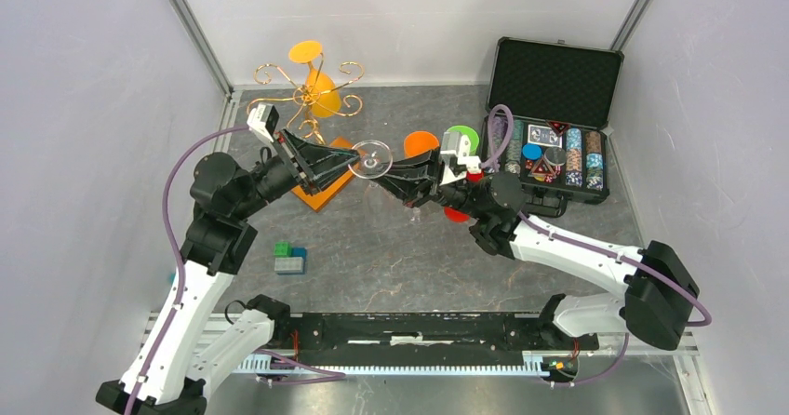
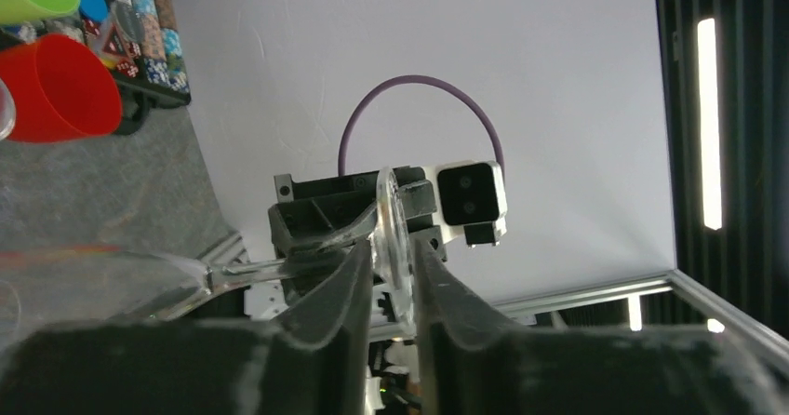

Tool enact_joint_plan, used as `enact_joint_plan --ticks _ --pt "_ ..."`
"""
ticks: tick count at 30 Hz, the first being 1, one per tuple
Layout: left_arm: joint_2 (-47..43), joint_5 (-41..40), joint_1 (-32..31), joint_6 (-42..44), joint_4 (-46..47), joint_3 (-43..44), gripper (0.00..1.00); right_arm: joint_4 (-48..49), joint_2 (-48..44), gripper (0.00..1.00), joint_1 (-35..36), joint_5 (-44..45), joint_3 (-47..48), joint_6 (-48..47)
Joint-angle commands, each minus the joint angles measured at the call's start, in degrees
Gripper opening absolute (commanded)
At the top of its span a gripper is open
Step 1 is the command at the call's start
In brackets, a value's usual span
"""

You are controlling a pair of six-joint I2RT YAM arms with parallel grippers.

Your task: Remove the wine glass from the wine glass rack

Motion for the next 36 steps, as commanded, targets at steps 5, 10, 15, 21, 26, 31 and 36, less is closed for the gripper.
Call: enact_joint_plan --ticks 5,10,15,21,26,31,36 --pt "-1.3 0.0 -0.1 3.1 1.0 0.4 0.76 14.3 -2.5 0.00 0.0 12.0 -2.2 7.1" --pt "-2.4 -1.3 0.0 5.1 2.7 -2.2 0.92 19.8 -5.2 0.00 0.0 23.1 -6.1 10.5" --pt "-4.6 -3.3 0.0 7.7 3.4 -5.8 1.00 26.7 -9.3 0.00 0.0 40.4 -10.8 13.9" --pt "-3.9 -2.5 -0.1 7.1 9.9 -9.8 1.00 31.3 -10.3 0.00 0.0 54.5 -12.9 20.2" --pt "-2.3 -2.0 -1.0 -0.6 20.6 -15.0 0.97 32.0 -8.2 0.00 -0.1 58.2 -11.1 26.9" --pt "-0.3 -2.7 -3.7 -2.5 26.3 -15.2 0.82 30.9 -6.1 0.00 0.0 57.4 -9.4 31.8" --pt "0.9 -3.0 -5.4 -4.1 30.6 -14.4 0.67 30.2 -4.9 0.00 0.0 57.3 -9.6 34.2"
